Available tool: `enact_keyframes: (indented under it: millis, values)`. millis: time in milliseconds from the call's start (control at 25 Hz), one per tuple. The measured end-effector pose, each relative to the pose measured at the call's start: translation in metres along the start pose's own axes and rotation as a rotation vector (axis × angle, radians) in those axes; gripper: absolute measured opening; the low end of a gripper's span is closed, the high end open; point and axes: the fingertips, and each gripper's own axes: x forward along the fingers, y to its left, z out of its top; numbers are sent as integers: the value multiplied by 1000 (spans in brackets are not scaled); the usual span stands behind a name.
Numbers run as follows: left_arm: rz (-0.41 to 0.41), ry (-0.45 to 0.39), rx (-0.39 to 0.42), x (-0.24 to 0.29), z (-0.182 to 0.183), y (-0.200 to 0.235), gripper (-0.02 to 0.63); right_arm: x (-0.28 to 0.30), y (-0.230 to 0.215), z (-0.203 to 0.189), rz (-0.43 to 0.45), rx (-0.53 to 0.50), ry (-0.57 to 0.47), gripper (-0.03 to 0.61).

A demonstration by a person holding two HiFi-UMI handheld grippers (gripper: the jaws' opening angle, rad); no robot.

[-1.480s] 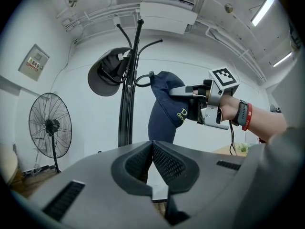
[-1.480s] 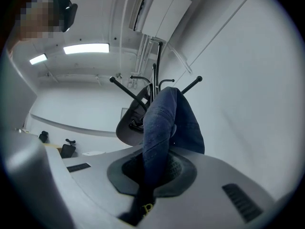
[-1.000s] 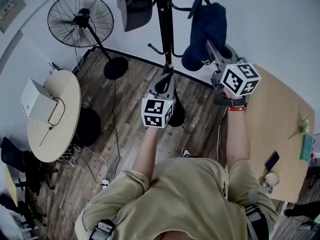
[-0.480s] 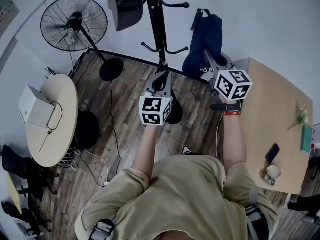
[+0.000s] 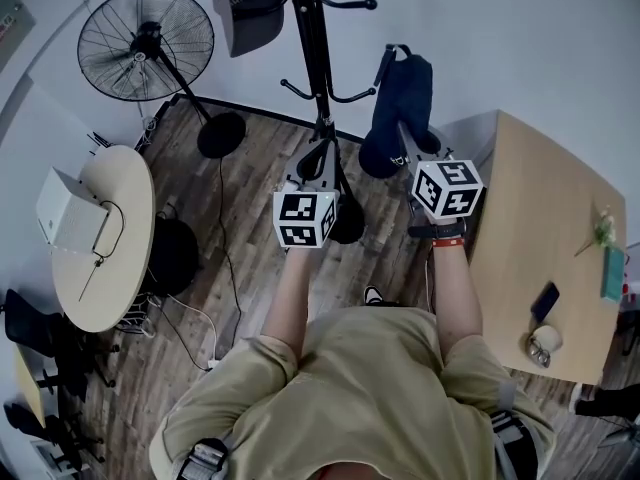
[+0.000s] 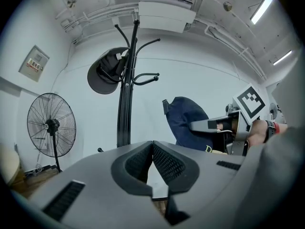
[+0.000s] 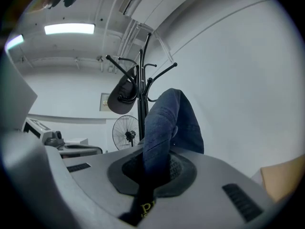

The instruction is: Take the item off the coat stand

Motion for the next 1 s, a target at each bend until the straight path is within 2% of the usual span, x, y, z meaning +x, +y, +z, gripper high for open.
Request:
enact_keyframes:
  millis: [240, 720, 1000]
  values:
    - [20, -6, 1, -5, -1, 6, 23, -7, 4, -18, -73, -47, 12, 26]
    - [32, -8, 11, -9, -8, 8, 23, -14, 23, -50, -64, 12, 33, 26]
    - [36, 0, 8, -13, -15, 8, 23, -21, 29, -58, -57, 8, 44, 26]
